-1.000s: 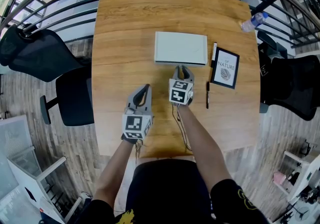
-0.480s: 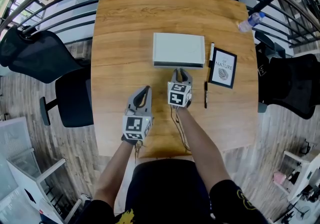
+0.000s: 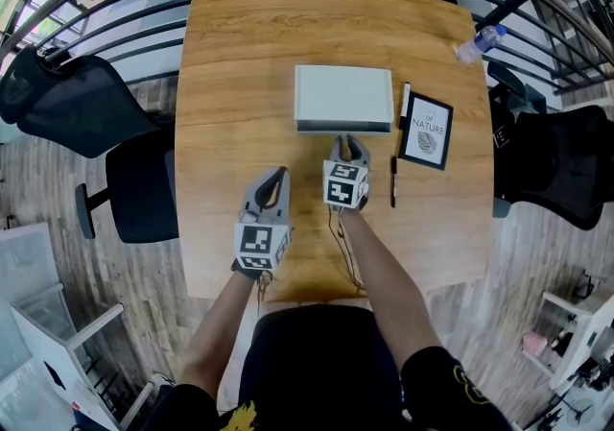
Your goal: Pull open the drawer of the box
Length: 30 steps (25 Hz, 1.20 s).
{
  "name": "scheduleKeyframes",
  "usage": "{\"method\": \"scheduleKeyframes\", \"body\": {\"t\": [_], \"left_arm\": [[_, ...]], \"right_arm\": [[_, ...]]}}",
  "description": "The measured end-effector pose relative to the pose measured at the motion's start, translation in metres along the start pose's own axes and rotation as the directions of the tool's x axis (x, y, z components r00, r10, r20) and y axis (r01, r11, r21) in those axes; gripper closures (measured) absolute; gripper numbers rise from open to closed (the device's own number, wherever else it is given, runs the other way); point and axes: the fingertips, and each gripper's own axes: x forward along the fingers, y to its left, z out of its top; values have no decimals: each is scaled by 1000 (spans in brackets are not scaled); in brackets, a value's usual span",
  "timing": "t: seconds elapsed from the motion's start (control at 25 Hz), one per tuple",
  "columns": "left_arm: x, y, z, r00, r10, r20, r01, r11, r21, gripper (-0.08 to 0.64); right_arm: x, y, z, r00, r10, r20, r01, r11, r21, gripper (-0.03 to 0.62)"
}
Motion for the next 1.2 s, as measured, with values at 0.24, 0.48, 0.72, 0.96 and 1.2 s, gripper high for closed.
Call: {"method": "scheduleKeyframes", "body": {"t": [0.24, 0.48, 0.72, 0.96, 1.2], "left_arm": [[-5, 0, 1, 1000, 3, 4, -3, 1000, 0, 543], [-8, -3, 1, 1000, 2, 4, -2, 1000, 3, 543], [-12, -3, -1, 1000, 10, 0, -10, 1000, 0, 543], [-14, -8, -3, 1000, 9, -1, -9, 1000, 3, 543], [-17, -9, -4, 1000, 6, -6, -6, 1000, 1, 543]], "right_arm": [[-7, 2, -5, 1000, 1, -2, -1, 1000, -4, 526], [-13, -3, -10, 1000, -3, -10, 3, 1000, 15, 526], [-20, -6, -17, 1000, 5, -17, -5, 1000, 5, 526], [-27, -5, -21, 1000, 13, -18, -13, 1000, 11, 526], [-31, -6, -24, 1000, 10, -29, -9, 1000, 12, 526]]}}
